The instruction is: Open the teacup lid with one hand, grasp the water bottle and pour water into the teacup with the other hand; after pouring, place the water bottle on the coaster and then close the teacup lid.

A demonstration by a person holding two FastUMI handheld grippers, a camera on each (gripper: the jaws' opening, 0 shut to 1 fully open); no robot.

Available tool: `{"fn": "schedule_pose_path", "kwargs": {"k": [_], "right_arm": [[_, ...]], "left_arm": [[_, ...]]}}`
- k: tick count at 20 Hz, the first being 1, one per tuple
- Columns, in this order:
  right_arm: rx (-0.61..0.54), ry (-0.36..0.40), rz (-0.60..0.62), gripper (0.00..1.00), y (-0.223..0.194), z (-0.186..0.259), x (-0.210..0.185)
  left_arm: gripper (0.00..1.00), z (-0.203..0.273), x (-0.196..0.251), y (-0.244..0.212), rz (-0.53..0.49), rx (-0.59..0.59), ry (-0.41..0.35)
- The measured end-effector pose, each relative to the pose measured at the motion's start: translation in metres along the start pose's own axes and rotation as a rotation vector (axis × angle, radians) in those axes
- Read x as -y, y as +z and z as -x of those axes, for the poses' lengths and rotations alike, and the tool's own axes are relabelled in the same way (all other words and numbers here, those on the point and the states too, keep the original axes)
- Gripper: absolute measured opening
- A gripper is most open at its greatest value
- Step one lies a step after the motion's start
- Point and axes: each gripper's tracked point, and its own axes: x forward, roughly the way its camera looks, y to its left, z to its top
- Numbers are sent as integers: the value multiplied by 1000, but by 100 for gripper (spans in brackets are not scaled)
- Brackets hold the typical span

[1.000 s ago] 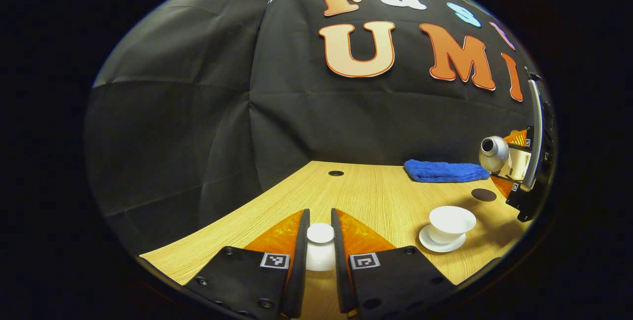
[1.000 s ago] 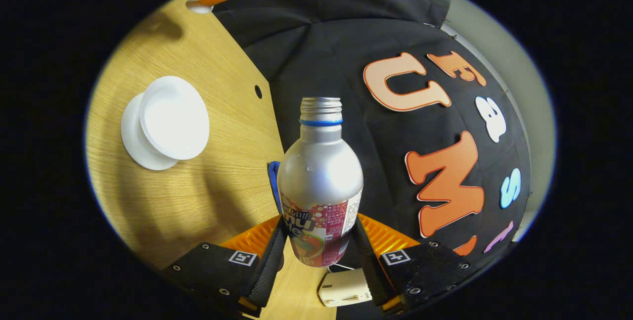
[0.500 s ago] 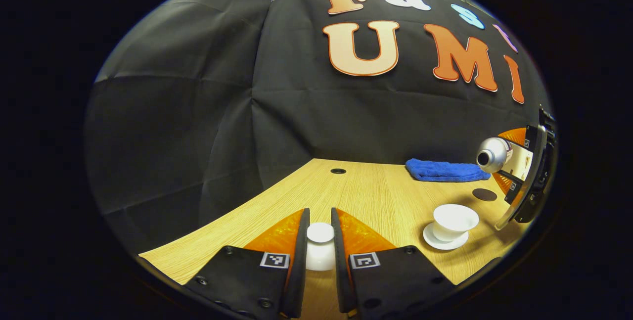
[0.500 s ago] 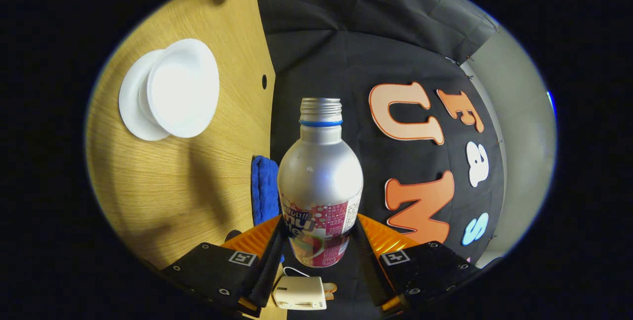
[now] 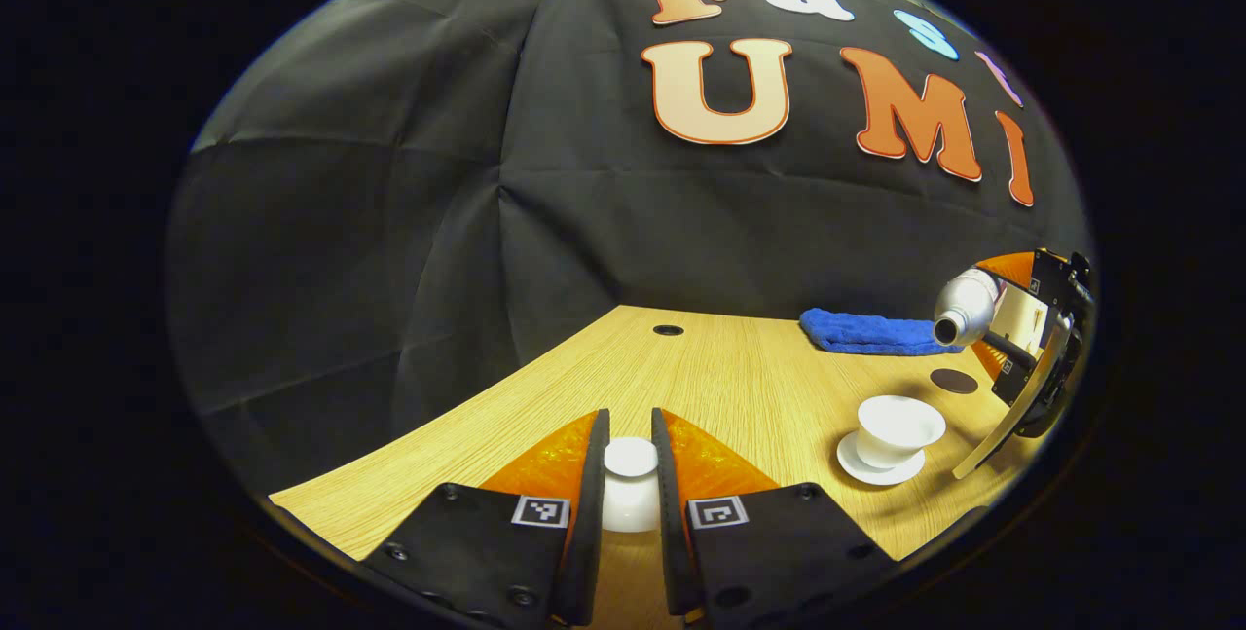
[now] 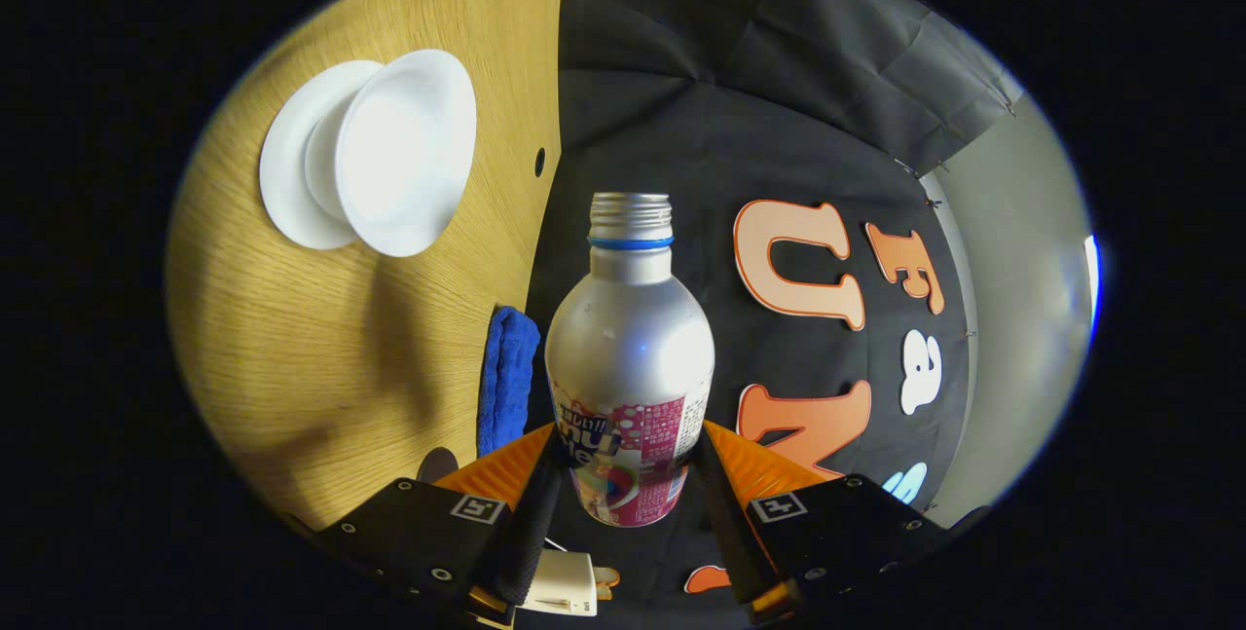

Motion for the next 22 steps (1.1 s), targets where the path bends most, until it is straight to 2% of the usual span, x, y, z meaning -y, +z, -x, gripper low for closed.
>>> {"fn": "schedule_pose_path", "kwargs": {"k": [6, 22], "right_arm": [[14, -66, 72, 76, -3, -4, 15], [52, -140, 200, 76, 0, -6, 29]], "left_arm": [[31, 1, -2, 1, -4, 6, 1], [31, 5, -5, 6, -13, 21, 2]]}}
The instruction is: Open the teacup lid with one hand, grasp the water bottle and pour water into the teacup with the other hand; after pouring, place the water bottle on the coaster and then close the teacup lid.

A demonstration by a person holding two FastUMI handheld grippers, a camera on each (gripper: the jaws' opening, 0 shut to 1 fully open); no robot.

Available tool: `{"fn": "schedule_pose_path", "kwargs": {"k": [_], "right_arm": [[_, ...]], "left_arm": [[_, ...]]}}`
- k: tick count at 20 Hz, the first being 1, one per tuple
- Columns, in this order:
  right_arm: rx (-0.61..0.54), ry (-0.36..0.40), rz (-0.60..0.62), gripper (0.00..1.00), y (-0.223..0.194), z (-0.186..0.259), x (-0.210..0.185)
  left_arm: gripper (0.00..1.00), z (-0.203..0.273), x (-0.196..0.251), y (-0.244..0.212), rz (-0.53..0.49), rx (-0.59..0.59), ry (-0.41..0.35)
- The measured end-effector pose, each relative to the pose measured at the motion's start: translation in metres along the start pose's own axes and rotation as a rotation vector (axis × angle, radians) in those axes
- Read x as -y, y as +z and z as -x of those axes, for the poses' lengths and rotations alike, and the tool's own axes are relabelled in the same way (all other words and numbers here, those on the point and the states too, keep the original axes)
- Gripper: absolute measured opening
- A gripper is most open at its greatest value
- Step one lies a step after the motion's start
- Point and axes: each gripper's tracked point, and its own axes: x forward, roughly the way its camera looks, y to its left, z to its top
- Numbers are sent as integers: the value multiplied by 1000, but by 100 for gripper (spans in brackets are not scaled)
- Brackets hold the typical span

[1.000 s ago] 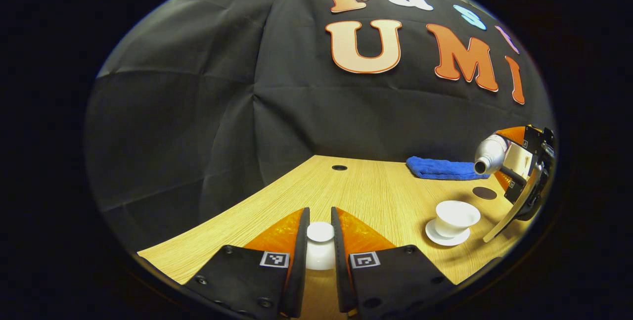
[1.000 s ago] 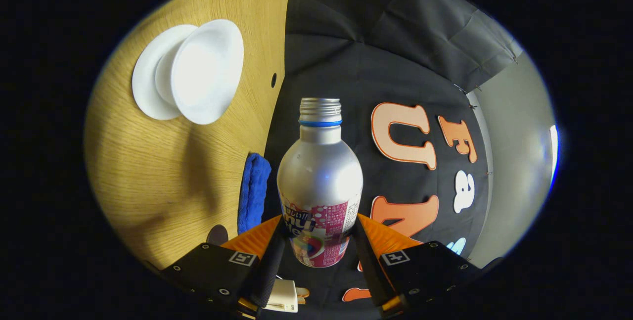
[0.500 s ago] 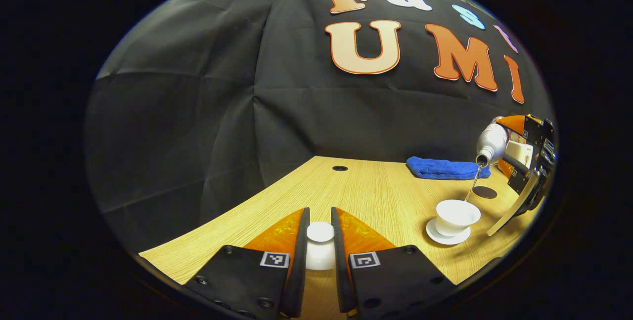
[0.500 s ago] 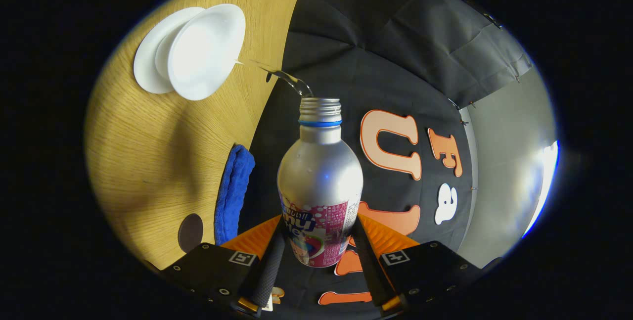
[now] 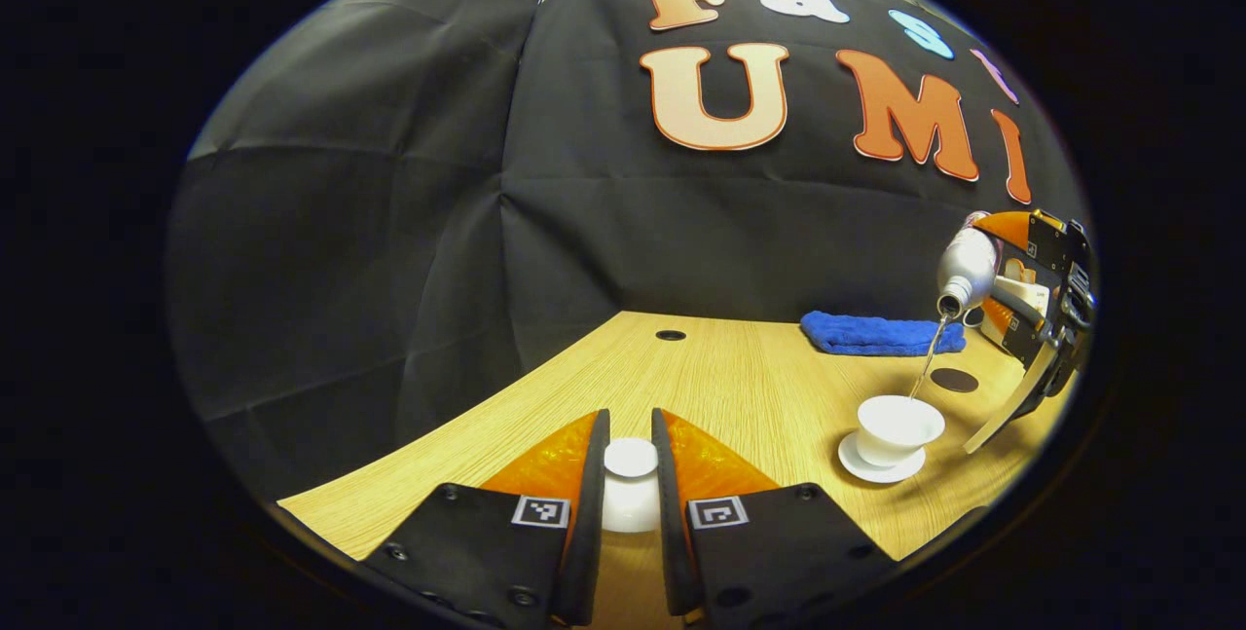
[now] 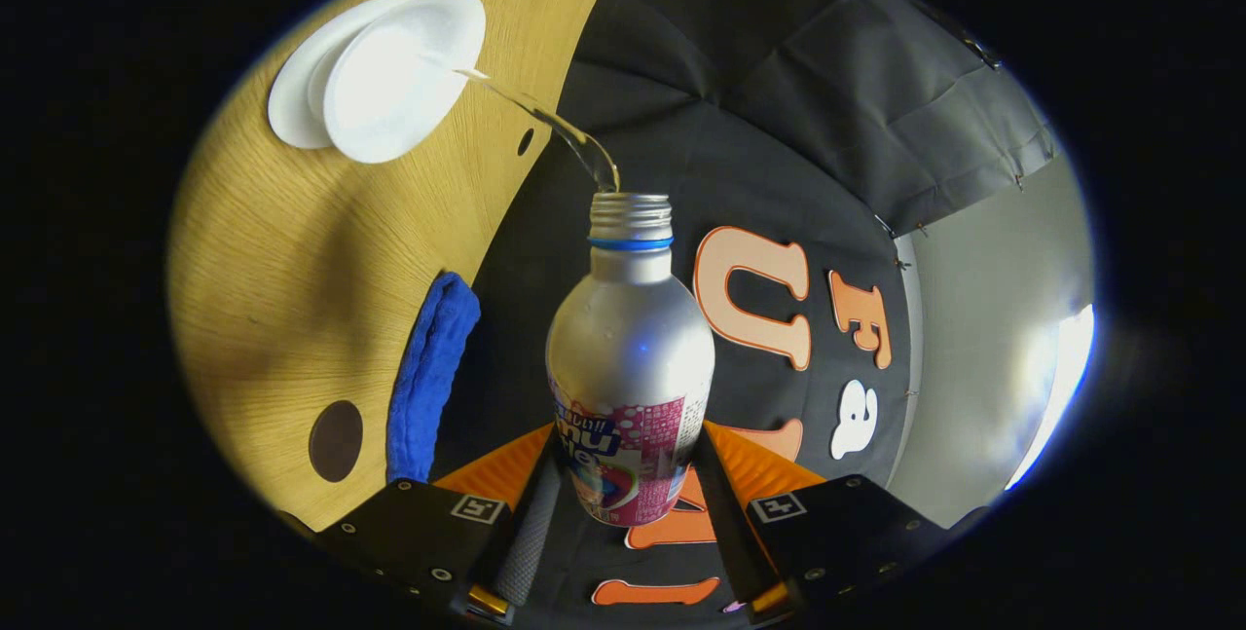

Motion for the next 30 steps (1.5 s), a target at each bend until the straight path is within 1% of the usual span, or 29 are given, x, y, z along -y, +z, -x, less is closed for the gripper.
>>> {"fn": "schedule_pose_path", "kwargs": {"k": [1, 2, 5, 6, 7, 8, 9, 15, 16, 17, 18, 19, 20, 21, 22, 23, 28, 29, 30], "right_arm": [[4, -3, 5, 76, 1, 1, 1], [8, -6, 11, 76, 0, -1, 2], [12, -21, 25, 76, -2, -3, 4], [11, -27, 27, 76, -1, -2, 4], [12, -32, 28, 76, -1, -2, 5], [13, -35, 30, 76, 0, -2, 5], [16, -37, 33, 76, 0, -1, 5], [45, -28, 63, 76, 0, -5, 8], [49, -30, 70, 76, 1, -5, 9], [54, -29, 72, 76, 2, -5, 9], [59, -31, 73, 73, 3, -6, 10], [65, -32, 73, 76, 4, -5, 9], [69, -36, 71, 73, 4, -5, 9], [75, -36, 68, 76, 5, -4, 8], [82, -34, 66, 73, 6, -5, 7], [90, -34, 66, 76, 6, -5, 7], [120, -18, 64, 77, 6, -9, 7], [125, -14, 63, 77, 7, -9, 6], [130, -3, 61, 77, 8, -9, 4]], "left_arm": [[26, 1, -1, -1, -1, 0, 0], [31, 1, 0, 0, -1, 2, -1], [31, 1, 0, 0, 0, 4, 0], [27, 1, 0, 0, -1, 4, -1], [31, 1, 0, 0, -1, 4, 1], [27, 1, 0, 0, -1, 3, 0], [31, 1, 0, 0, 0, 3, 0], [31, 2, 1, 0, -7, 8, 0], [27, 1, 1, 1, -5, 9, 0], [31, 2, 1, 1, -5, 10, -3], [31, 1, 0, 1, -6, 10, -2], [30, 1, 1, 0, -9, 10, -5], [26, 1, 2, 1, -9, 13, -6], [26, 2, 2, 2, -9, 15, -10], [31, 1, 2, 3, -9, 20, -10], [31, 2, 1, 3, -13, 22, -11], [30, 4, 6, 12, -24, 47, -18], [26, 3, 9, 15, -21, 50, -22], [26, 0, 12, 18, -19, 53, -24]]}}
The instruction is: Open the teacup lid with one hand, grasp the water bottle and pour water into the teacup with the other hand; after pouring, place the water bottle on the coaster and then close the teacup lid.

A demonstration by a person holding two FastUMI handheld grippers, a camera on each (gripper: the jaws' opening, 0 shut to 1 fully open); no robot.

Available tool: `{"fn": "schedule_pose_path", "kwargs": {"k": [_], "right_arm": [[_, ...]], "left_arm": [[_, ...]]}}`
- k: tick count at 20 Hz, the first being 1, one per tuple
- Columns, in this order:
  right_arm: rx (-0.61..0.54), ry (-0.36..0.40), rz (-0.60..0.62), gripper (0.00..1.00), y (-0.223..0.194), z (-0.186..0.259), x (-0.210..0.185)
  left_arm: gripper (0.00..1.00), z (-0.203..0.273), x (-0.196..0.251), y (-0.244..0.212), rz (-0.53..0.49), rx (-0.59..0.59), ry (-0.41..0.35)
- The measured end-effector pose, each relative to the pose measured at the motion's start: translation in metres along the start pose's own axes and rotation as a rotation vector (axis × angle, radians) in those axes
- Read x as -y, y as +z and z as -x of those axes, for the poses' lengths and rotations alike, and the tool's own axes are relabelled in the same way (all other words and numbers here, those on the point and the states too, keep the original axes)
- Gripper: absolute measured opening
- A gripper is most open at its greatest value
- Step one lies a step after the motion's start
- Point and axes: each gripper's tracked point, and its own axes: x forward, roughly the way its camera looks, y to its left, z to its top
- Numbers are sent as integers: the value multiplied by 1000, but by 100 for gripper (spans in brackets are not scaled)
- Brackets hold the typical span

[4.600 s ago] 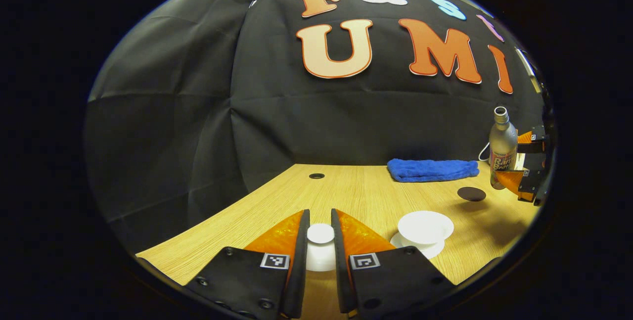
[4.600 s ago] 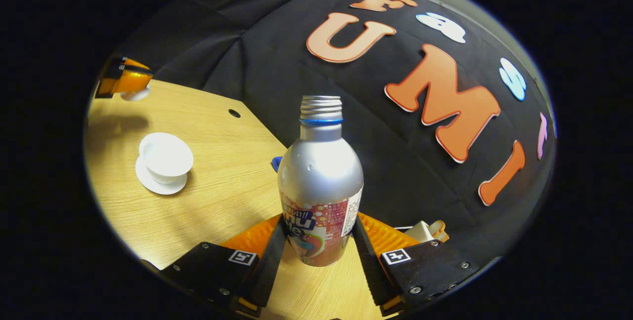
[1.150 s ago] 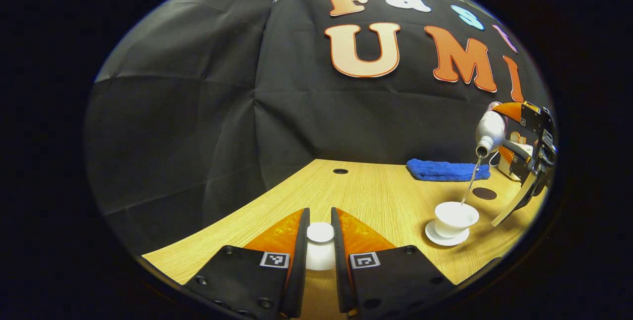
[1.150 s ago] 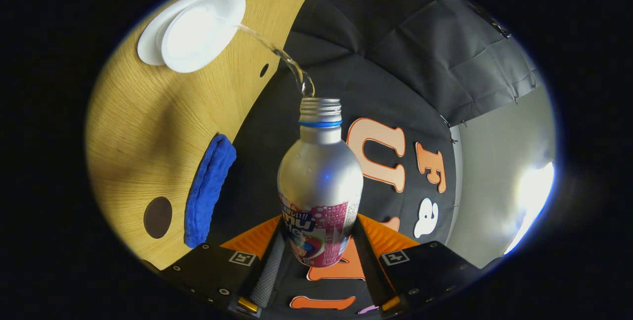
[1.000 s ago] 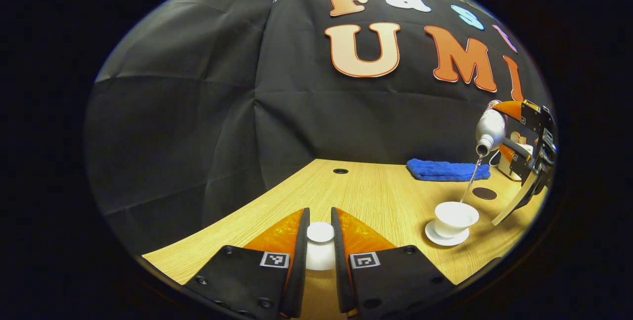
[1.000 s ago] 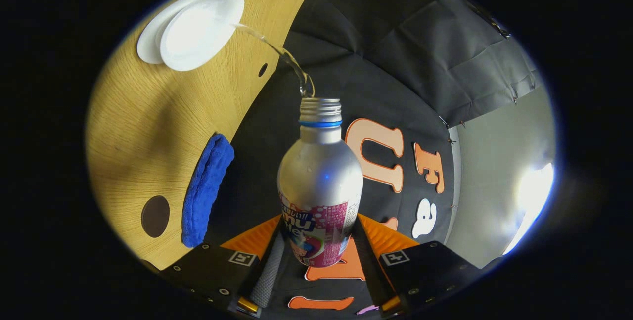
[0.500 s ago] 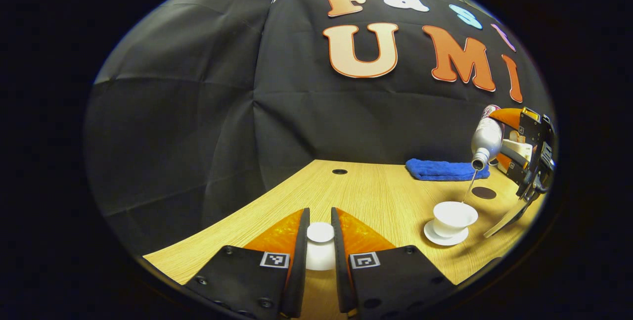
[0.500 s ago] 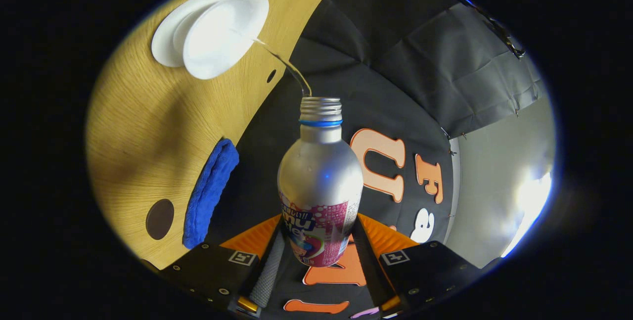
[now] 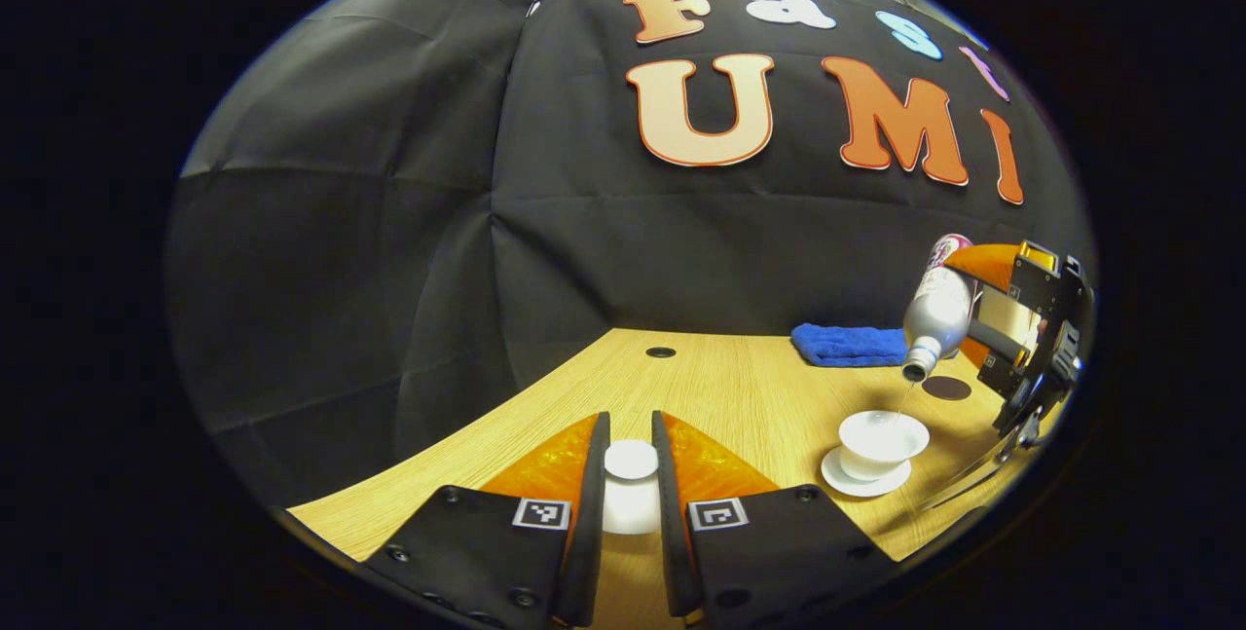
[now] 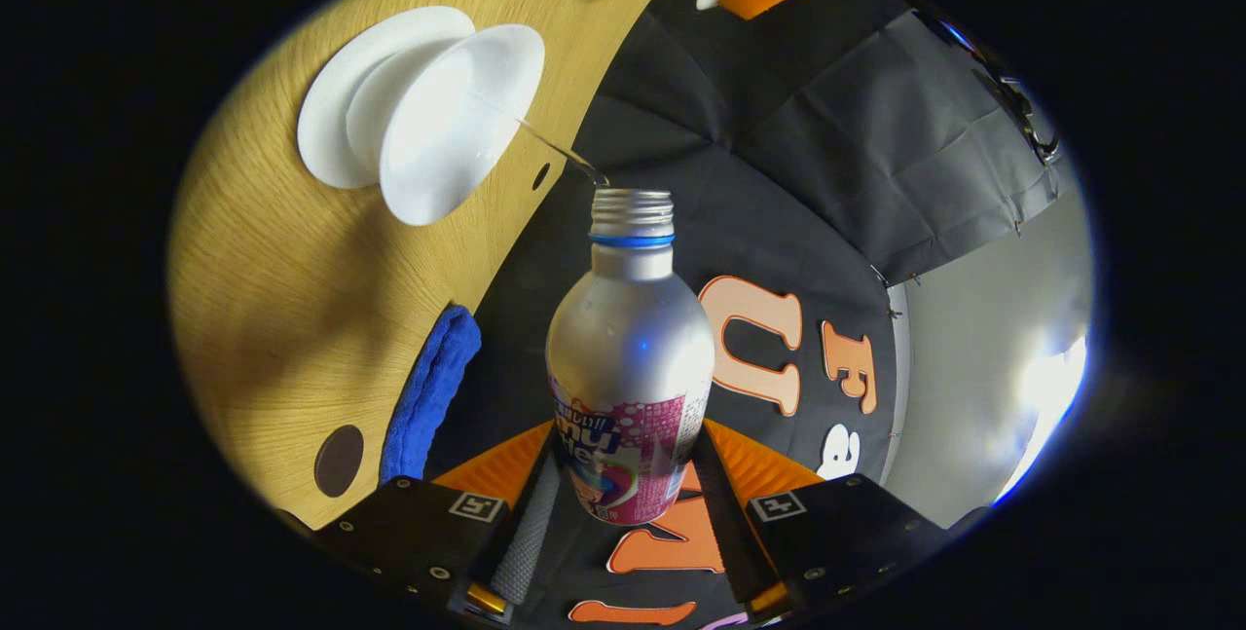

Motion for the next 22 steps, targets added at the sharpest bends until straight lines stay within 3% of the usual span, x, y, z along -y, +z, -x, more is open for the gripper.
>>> {"fn": "schedule_pose_path", "kwargs": {"k": [1, 2, 4, 6, 7, 8, 9, 11, 14, 17, 18, 19, 22], "right_arm": [[2, 9, -4, 77, 0, 0, -1], [2, 12, -9, 77, -1, 0, 0], [0, 29, -36, 77, -1, 0, -4], [-5, 56, -85, 77, 0, 1, -9], [-2, 78, -112, 77, 1, 2, -14], [-3, 92, -136, 77, 0, 0, -16], [-6, 99, -155, 77, -1, 1, -17], [-12, 123, -206, 77, 0, 1, -23], [-41, 176, -338, 77, -1, 4, -38], [-71, 171, -451, 77, -9, 9, -31], [-82, 174, -494, 75, -16, 9, -27], [-94, 171, -537, 75, -23, 8, -23], [-137, 175, -666, 77, -40, 11, -19]], "left_arm": [[30, -1, 3, 3, 0, 3, -2], [26, -2, 6, 6, 1, 8, -6], [30, -1, 10, 10, 3, 17, -15], [30, -1, 16, 14, 3, 22, -24], [26, -1, 19, 16, 2, 25, -28], [30, -2, 21, 18, 3, 30, -32], [26, -1, 23, 19, 3, 29, -36], [30, -1, 30, 21, 7, 30, -49], [30, -3, 39, 26, 15, 39, -65], [30, -3, 55, 35, 12, 51, -91], [26, -4, 60, 39, 11, 57, -99], [30, -4, 66, 41, 10, 60, -109], [30, -6, 83, 46, 5, 64, -134]]}}
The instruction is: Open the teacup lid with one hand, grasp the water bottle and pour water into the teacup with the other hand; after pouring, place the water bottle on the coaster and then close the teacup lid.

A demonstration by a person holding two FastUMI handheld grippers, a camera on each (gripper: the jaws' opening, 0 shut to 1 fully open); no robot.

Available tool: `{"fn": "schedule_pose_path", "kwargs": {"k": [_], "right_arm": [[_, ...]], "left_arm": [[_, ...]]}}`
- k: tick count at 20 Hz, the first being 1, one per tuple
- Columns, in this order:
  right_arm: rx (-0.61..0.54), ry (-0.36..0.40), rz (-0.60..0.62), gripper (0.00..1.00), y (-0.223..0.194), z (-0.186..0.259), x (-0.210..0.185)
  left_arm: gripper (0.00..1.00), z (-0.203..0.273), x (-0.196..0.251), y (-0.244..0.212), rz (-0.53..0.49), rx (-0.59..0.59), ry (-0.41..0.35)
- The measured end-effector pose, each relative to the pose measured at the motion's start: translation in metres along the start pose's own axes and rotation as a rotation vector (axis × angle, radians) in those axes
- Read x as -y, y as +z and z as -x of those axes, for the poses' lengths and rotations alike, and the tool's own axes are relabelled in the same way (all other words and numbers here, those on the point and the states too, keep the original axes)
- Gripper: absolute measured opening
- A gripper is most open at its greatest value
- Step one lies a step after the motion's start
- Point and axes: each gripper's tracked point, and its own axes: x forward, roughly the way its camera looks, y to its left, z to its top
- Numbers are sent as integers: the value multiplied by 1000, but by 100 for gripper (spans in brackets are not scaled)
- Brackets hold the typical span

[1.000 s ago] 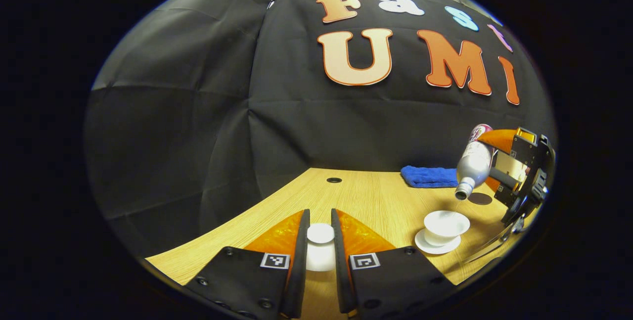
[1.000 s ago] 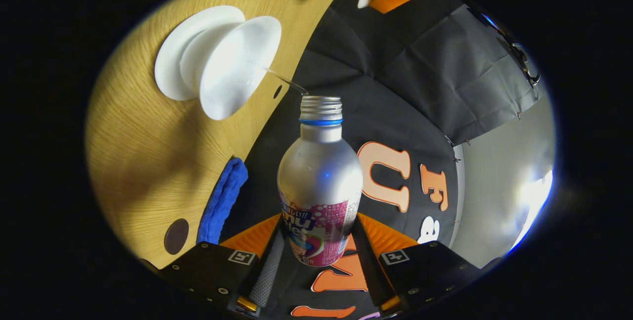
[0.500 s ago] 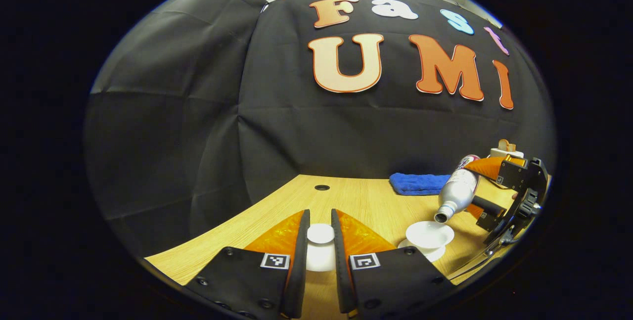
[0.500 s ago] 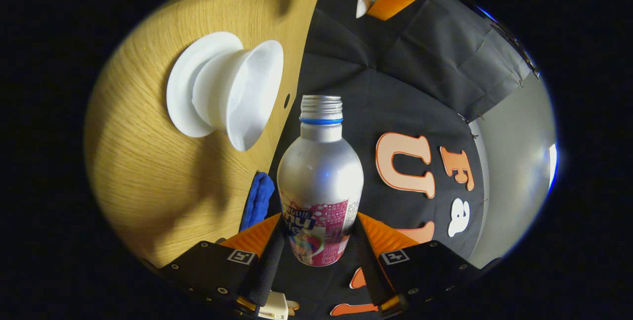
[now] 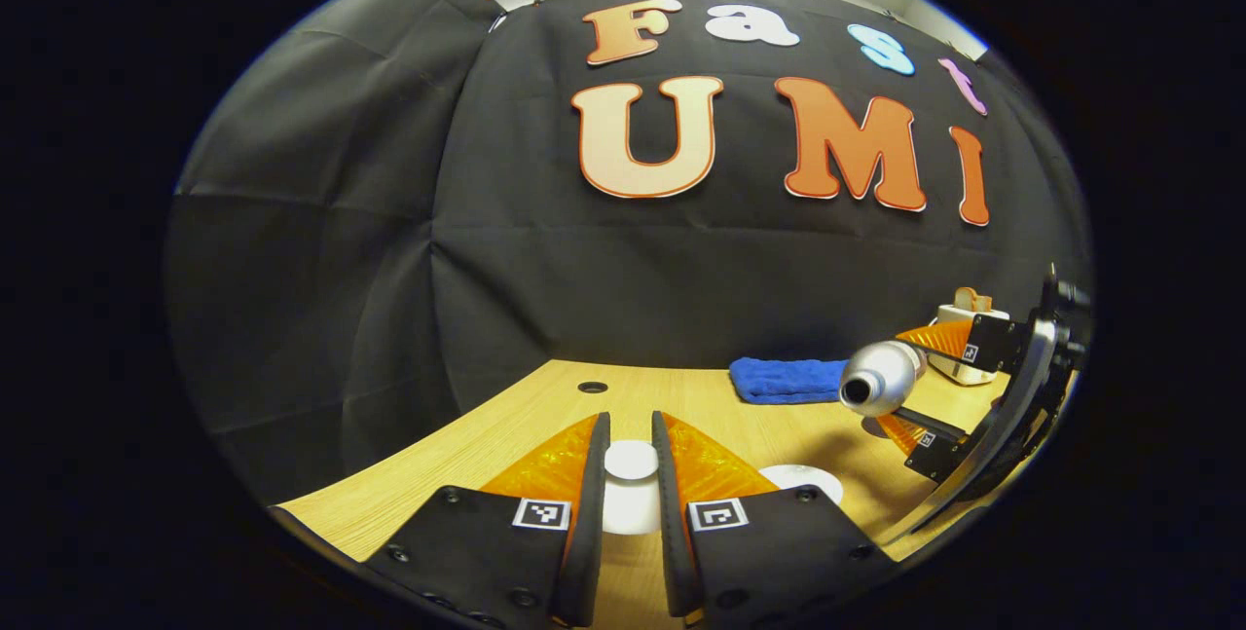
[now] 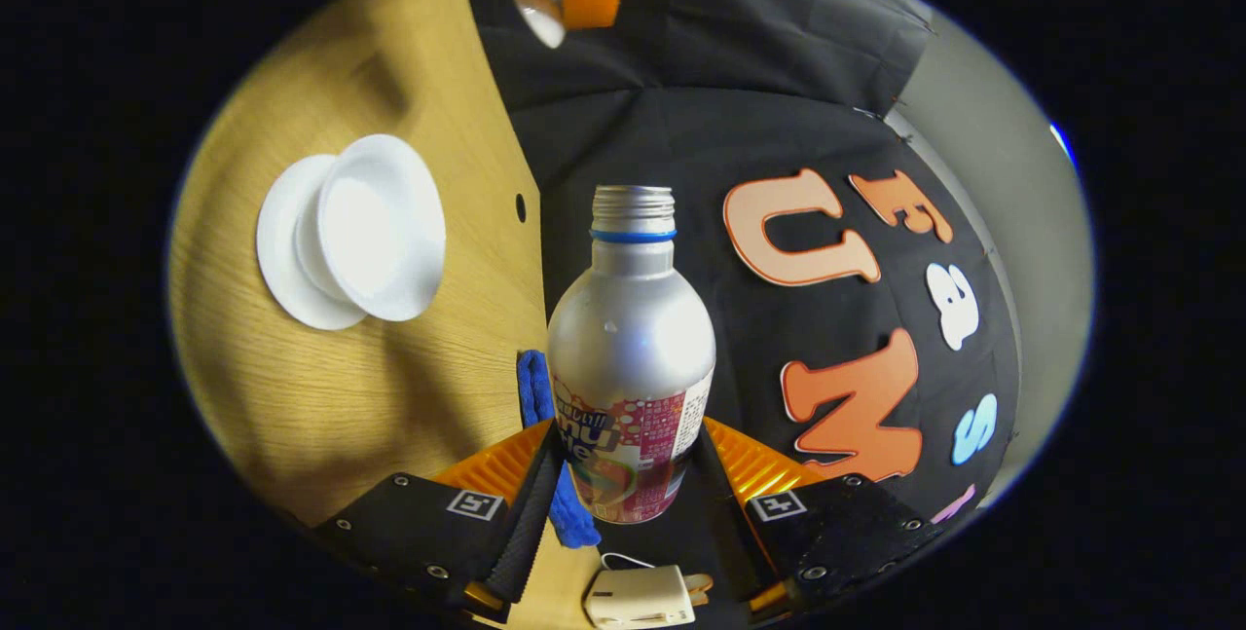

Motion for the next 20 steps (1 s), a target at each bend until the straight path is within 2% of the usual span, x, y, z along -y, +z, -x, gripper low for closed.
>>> {"fn": "schedule_pose_path", "kwargs": {"k": [1, 2, 3, 4, 5, 7, 8, 10, 11, 12, 16, 20], "right_arm": [[-3, 16, -40, 77, -4, -1, 1], [-1, 16, -79, 77, -3, -6, 4], [-7, 17, -112, 77, -9, -6, 5], [-15, 12, -146, 77, -14, -5, 8], [-24, 12, -181, 77, -21, -5, 11], [-48, 13, -261, 77, -37, -6, 19], [-61, 16, -307, 77, -44, -9, 23], [-84, 20, -409, 77, -57, -17, 28], [-96, 27, -462, 77, -65, -20, 28], [-107, 27, -516, 77, -73, -23, 33], [-136, 27, -689, 77, -91, -31, 39], [-153, 14, -794, 77, -102, -36, 41]], "left_arm": [[26, -2, 5, 1, 2, -2, -11], [26, -4, 10, 2, 4, -1, -18], [30, -5, 16, 3, 2, -3, -27], [30, -5, 22, 4, 2, -3, -33], [26, -6, 27, 4, 2, -6, -43], [26, -7, 38, 6, 8, -6, -60], [31, -8, 43, 7, 6, -8, -67], [30, -10, 51, 8, 7, -9, -78], [26, -10, 56, 9, 7, -8, -83], [30, -10, 60, 10, 8, -9, -89], [30, -13, 74, 12, 13, -8, -114], [31, -15, 85, 7, 22, -23, -141]]}}
